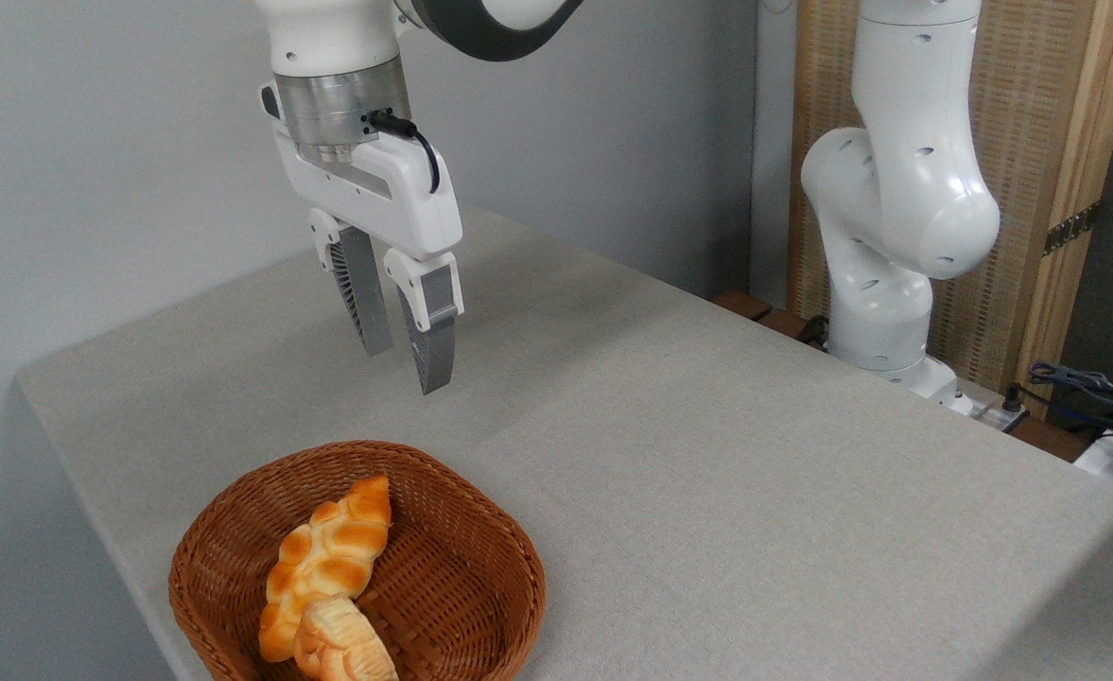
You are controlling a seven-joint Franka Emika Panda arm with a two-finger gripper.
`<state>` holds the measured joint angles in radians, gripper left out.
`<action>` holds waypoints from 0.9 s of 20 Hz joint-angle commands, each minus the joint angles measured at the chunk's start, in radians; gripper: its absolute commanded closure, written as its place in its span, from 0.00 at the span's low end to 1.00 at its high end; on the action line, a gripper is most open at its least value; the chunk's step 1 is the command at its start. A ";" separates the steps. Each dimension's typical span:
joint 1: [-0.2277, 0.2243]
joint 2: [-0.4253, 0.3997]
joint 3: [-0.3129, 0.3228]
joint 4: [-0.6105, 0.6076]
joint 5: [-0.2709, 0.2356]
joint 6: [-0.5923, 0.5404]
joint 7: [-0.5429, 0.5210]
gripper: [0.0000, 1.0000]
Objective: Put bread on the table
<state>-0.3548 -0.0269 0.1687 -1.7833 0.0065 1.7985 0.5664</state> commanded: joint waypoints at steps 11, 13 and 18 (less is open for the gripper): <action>-0.003 0.005 0.003 0.012 -0.007 -0.001 -0.013 0.00; -0.003 0.004 0.003 0.012 -0.006 0.001 -0.010 0.00; -0.001 0.005 0.005 0.001 -0.003 0.063 -0.010 0.00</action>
<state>-0.3548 -0.0269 0.1687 -1.7833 0.0065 1.8064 0.5664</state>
